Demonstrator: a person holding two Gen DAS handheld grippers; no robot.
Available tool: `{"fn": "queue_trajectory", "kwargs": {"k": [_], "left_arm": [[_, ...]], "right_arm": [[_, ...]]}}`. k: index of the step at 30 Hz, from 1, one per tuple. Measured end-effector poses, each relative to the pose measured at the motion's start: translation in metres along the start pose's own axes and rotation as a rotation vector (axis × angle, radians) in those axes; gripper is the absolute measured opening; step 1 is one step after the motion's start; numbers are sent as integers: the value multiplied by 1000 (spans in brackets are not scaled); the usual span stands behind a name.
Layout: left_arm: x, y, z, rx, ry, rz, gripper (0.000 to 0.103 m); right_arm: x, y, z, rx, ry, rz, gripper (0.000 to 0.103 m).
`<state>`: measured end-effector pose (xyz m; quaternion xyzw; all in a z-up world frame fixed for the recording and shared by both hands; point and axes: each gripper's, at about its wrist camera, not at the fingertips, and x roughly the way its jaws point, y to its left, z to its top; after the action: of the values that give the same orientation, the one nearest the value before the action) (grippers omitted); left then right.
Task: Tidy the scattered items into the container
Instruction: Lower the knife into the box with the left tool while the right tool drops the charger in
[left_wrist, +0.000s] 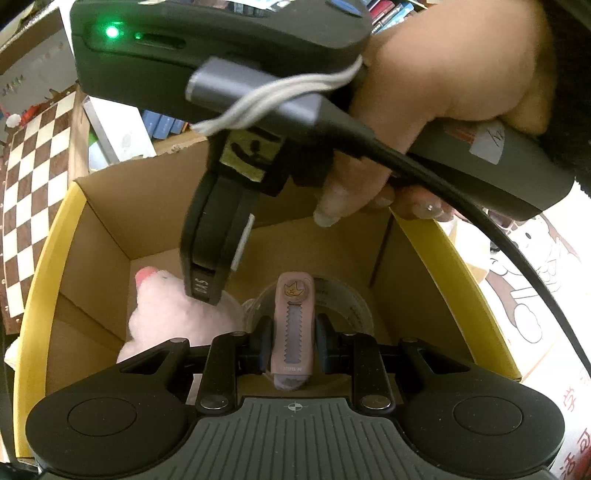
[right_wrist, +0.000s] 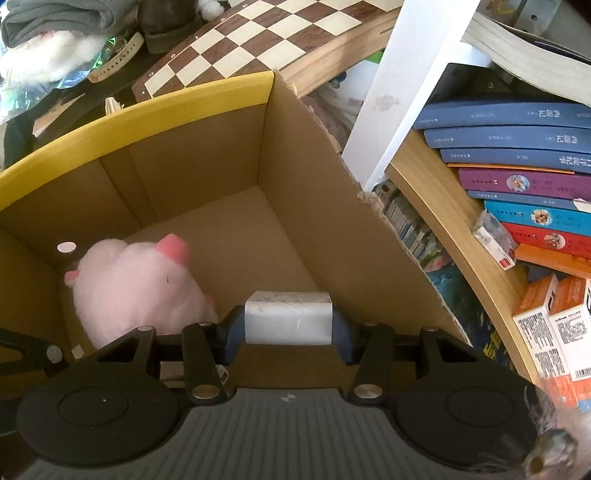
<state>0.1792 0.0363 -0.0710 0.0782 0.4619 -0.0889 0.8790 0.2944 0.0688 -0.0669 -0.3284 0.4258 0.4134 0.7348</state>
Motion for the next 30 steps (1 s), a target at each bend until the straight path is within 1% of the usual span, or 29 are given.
{"fn": "queue_trajectory", "kwargs": {"k": [15,17,18,19,21,24,26,28,30], "left_arm": [[-1,-1,1,2,-3,-6,25],[-1,-1,1,3,-7,-5,29],[-2,-2,1,4,-9,-3,36],[-3,-2,1,5,-12,-1,41],[-5,-3,1,8,-18,2,47],[-11,-3,0,10,-30,11,52],[-14,-3,0,11,-38,16,54],[-18,-3,-1,12,-46,22,56],[-22,-3,-1,13,-54,28,58]], "right_arm": [[0,-2,1,13,-3,13,47],[0,-2,1,15,-3,14,47],[0,-2,1,16,-3,13,46],[0,-2,1,17,-3,15,46],[0,-2,1,22,-6,19,46],[-1,-3,0,29,-14,26,47],[-3,-3,-1,35,-17,31,52],[-5,-3,-2,48,-22,41,60],[-8,-3,-4,63,-30,38,62]]}}
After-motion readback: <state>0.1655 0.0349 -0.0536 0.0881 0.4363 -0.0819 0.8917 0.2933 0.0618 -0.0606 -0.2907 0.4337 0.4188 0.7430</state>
